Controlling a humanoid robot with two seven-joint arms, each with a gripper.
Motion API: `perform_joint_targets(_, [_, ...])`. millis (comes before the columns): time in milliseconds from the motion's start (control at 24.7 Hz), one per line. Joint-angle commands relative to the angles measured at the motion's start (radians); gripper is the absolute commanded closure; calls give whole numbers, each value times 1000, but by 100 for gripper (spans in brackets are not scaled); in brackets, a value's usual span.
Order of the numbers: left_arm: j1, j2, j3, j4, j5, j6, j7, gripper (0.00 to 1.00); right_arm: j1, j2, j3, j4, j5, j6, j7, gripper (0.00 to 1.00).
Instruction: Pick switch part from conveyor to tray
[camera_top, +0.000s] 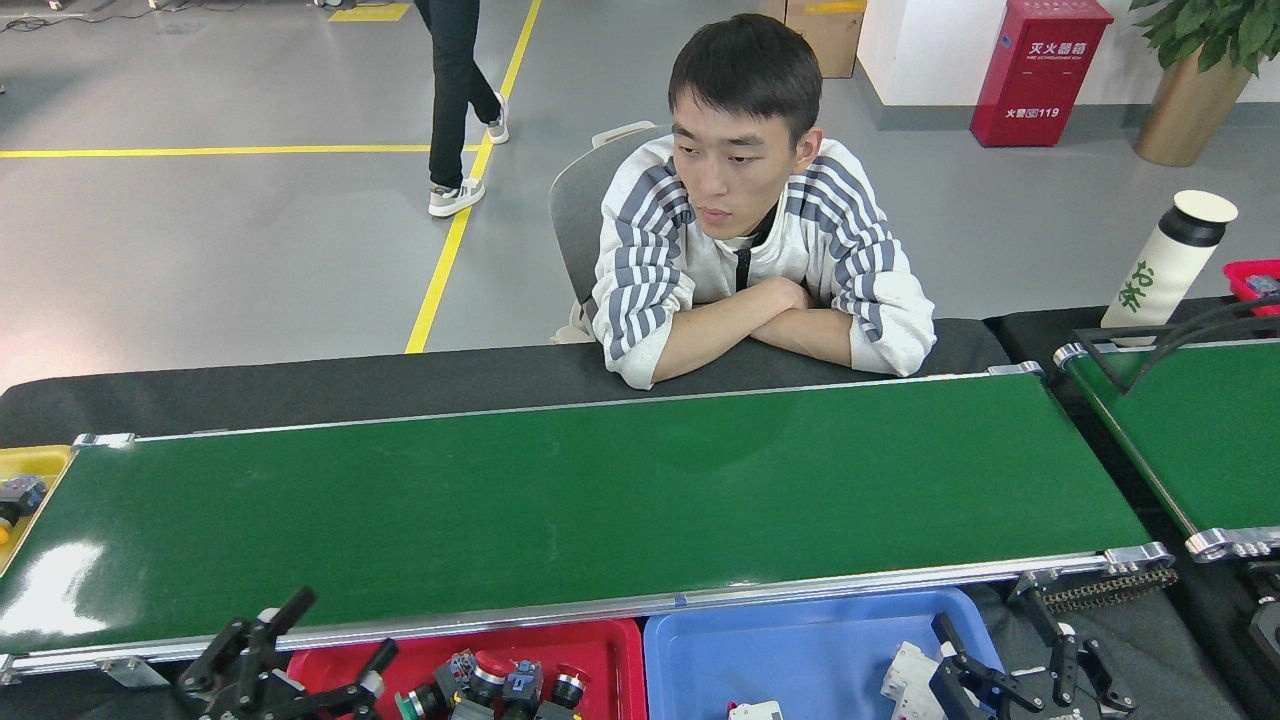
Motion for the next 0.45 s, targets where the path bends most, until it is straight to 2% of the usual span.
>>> perform_joint_targets(0, [1,5,38,10,0,81,-13,0,-1,-1,-3,-19,0,0,-2,3])
perform_joint_targets(203, [-7,33,44,87,-3,265,-24,2,-2,10,-3,-26,0,2,0,3])
perform_joint_targets(284, [-11,33,44,96,-2,311,-51,2,-2,12,-3,-26,0,2,0,3])
perform_joint_targets(405, [-10,30,42,87,3,317,-57,2,-5,12,-3,-26,-2,2,1,3])
